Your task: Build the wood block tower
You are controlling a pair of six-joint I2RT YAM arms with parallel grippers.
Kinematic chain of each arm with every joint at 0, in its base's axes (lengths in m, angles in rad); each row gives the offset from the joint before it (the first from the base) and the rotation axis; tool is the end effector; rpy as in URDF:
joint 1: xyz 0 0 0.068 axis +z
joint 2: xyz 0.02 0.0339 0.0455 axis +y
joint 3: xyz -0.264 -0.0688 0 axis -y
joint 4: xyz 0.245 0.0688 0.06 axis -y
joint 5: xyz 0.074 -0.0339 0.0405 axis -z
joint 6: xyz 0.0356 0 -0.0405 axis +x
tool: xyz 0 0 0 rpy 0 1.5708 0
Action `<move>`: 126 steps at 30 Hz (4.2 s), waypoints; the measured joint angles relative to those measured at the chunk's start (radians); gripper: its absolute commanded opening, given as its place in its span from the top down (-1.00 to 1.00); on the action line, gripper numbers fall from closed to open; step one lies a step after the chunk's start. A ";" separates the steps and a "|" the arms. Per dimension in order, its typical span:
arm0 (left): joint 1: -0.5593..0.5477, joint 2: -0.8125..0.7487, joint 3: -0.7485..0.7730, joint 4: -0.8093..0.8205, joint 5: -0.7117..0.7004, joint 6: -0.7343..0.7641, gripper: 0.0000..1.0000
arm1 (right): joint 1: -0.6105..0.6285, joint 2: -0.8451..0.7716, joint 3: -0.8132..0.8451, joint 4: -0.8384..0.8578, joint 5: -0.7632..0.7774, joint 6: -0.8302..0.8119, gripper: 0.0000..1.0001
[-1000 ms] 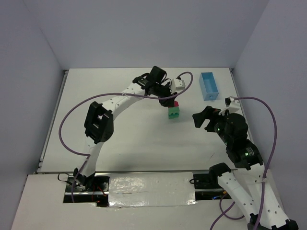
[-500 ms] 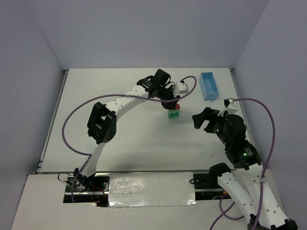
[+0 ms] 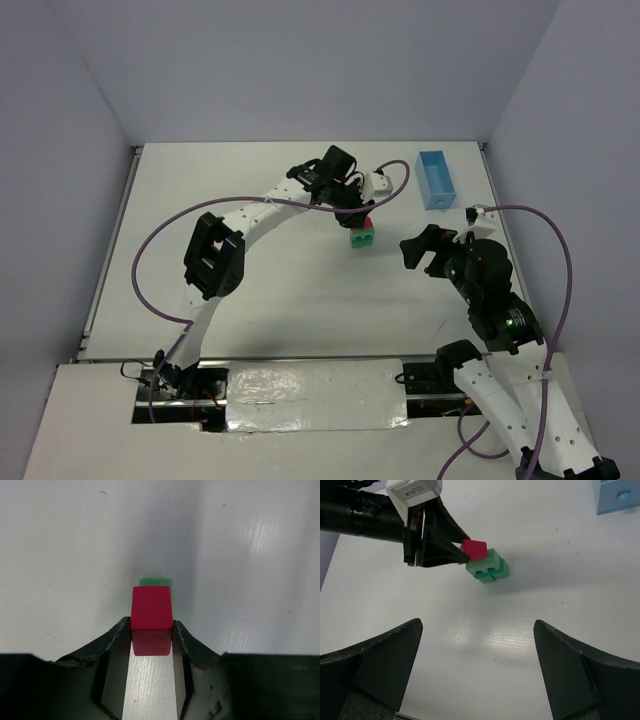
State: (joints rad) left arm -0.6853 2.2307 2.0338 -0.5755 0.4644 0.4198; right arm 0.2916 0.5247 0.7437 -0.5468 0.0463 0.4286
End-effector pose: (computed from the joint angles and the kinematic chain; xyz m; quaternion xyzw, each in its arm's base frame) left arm 0.3845 -0.3349 0.2591 0.5467 0.7163 -0.2602 0.3469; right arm 0.1167 0.0333 0.3223 0.0691 0.8100 0.1875 0.5514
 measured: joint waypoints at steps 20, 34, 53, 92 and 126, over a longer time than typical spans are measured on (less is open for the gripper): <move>-0.002 0.000 0.000 0.030 0.000 -0.005 0.26 | 0.000 0.000 -0.017 0.012 -0.032 -0.005 -0.99; -0.007 0.006 0.000 0.028 0.000 -0.004 0.18 | 0.000 0.000 -0.018 0.015 -0.036 -0.008 -0.99; -0.008 0.008 0.000 0.016 0.001 -0.001 0.11 | 0.000 0.000 -0.018 0.016 -0.048 -0.014 -0.99; -0.014 0.033 0.000 0.022 -0.014 -0.006 -0.99 | 0.000 -0.007 -0.032 0.035 -0.087 -0.027 -0.99; 0.130 -1.218 -0.776 0.127 -0.967 -0.755 -0.99 | 0.033 -0.117 0.160 -0.150 0.082 -0.047 -0.99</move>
State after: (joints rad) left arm -0.5552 1.0126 1.2579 -0.4488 -0.5022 -0.3347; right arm 0.3244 0.4080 0.9035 -0.6968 0.1284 0.3817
